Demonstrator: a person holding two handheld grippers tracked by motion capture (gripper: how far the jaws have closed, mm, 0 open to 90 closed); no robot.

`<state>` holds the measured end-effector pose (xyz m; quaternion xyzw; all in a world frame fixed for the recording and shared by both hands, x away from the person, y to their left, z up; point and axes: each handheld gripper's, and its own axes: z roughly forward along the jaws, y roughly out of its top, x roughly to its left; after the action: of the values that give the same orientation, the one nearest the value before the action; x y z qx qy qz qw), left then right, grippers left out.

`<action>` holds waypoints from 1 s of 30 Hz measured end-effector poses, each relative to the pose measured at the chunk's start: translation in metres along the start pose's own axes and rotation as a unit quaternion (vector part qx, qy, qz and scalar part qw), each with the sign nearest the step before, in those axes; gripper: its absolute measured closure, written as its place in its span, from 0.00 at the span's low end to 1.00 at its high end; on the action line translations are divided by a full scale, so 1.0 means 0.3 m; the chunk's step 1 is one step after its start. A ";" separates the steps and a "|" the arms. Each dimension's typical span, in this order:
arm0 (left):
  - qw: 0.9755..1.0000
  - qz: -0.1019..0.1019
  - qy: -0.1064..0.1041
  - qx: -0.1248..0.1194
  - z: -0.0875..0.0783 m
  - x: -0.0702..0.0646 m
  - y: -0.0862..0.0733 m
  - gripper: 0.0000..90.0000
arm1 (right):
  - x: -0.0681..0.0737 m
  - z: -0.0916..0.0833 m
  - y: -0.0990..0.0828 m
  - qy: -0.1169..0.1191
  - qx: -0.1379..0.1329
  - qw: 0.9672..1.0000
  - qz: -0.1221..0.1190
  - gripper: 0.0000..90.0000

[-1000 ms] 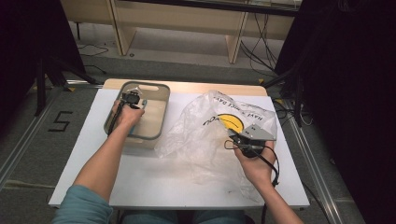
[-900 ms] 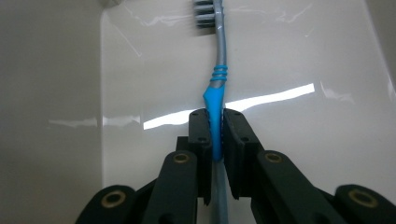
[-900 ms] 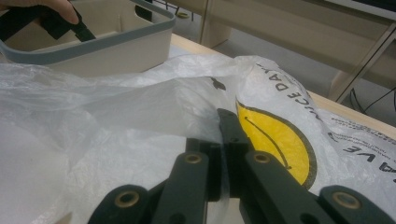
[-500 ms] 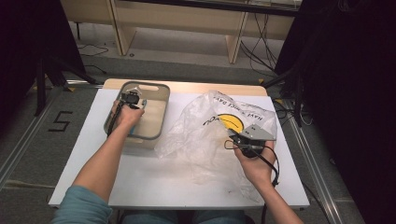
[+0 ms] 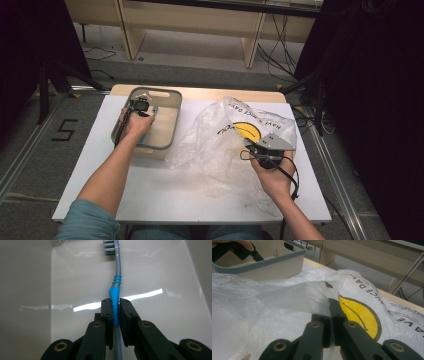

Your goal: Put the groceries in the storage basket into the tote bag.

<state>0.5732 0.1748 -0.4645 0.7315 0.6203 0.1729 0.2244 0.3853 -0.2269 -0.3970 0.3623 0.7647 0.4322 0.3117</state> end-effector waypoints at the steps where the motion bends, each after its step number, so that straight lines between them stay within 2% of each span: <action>1: 1.000 -0.001 -0.002 -0.001 -0.001 0.000 0.000 0.91 | 0.000 0.000 0.000 0.000 0.000 1.000 0.000 1.00; 30: 0.999 -0.001 -0.023 -0.036 -0.069 -0.006 0.018 0.91 | 0.002 0.002 0.001 0.000 -0.001 1.000 -0.001 1.00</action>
<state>0.5663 0.1747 -0.4442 0.7261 0.6090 0.1776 0.2652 0.3854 -0.2260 -0.3972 0.3617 0.7645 0.4327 0.3123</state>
